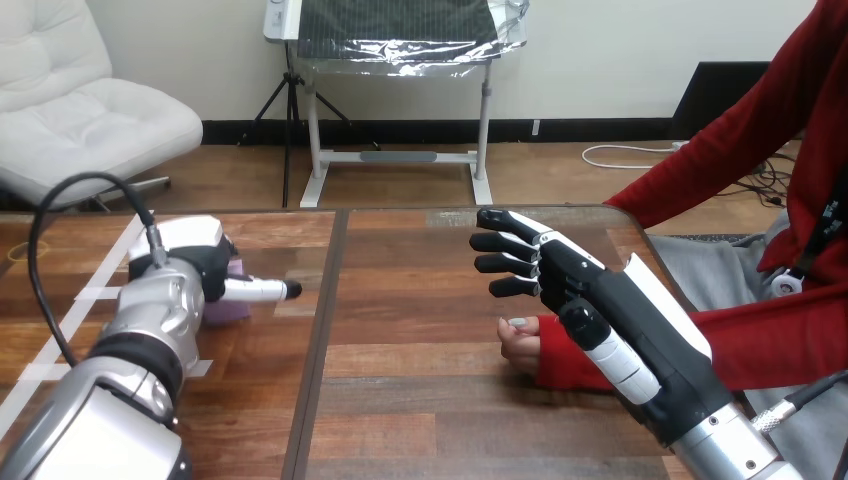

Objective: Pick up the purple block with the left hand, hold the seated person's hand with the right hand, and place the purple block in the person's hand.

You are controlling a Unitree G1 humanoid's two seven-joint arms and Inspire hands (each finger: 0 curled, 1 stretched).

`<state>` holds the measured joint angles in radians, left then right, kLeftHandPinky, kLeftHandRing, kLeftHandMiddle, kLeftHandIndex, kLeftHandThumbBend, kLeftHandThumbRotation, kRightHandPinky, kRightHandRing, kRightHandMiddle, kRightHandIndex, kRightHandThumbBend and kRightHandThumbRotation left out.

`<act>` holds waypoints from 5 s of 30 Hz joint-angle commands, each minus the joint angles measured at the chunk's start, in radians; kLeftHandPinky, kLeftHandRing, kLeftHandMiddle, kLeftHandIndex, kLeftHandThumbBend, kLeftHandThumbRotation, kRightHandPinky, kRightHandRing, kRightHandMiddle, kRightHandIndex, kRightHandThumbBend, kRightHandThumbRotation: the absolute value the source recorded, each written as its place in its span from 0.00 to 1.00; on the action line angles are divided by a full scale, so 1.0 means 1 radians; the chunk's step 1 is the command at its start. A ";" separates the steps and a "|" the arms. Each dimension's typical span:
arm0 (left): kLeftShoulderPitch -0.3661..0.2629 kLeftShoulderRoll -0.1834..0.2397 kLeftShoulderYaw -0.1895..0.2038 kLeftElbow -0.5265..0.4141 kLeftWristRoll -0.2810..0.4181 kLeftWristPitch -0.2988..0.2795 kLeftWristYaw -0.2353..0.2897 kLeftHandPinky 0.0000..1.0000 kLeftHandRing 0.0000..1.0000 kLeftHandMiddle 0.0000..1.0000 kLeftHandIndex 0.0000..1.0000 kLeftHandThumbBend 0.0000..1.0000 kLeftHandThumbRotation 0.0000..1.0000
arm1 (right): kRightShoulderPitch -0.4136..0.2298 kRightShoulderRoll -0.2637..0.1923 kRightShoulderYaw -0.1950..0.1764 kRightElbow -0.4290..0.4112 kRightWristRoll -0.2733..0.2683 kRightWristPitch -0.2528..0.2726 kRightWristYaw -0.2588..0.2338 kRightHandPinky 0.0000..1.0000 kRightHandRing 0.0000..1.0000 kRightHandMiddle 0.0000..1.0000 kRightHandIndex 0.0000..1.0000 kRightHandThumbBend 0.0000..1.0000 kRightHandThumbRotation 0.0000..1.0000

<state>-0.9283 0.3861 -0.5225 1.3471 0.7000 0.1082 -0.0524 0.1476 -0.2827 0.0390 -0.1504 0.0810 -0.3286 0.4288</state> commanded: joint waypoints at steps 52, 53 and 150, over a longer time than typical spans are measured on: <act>-0.028 0.013 0.006 -0.003 -0.011 -0.036 0.036 0.44 0.55 0.61 0.63 0.67 0.77 | -0.048 -0.008 -0.014 -0.021 0.010 -0.012 -0.002 0.79 0.84 0.87 0.90 1.00 1.00; -0.028 0.013 0.007 -0.003 -0.012 -0.037 0.037 0.43 0.55 0.60 0.62 0.67 0.77 | -0.048 -0.008 -0.014 -0.021 0.010 -0.012 -0.002 0.79 0.84 0.87 0.90 1.00 1.00; -0.089 0.087 0.152 -0.173 -0.145 -0.119 0.006 0.00 0.04 0.11 0.21 0.62 0.57 | -0.052 -0.005 -0.021 -0.009 -0.022 -0.003 -0.029 0.79 0.84 0.86 0.90 0.97 1.00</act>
<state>-0.9387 0.4318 -0.3808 1.2502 0.5586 0.0052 -0.0331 0.1476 -0.2829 0.0387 -0.1502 0.0655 -0.3249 0.4226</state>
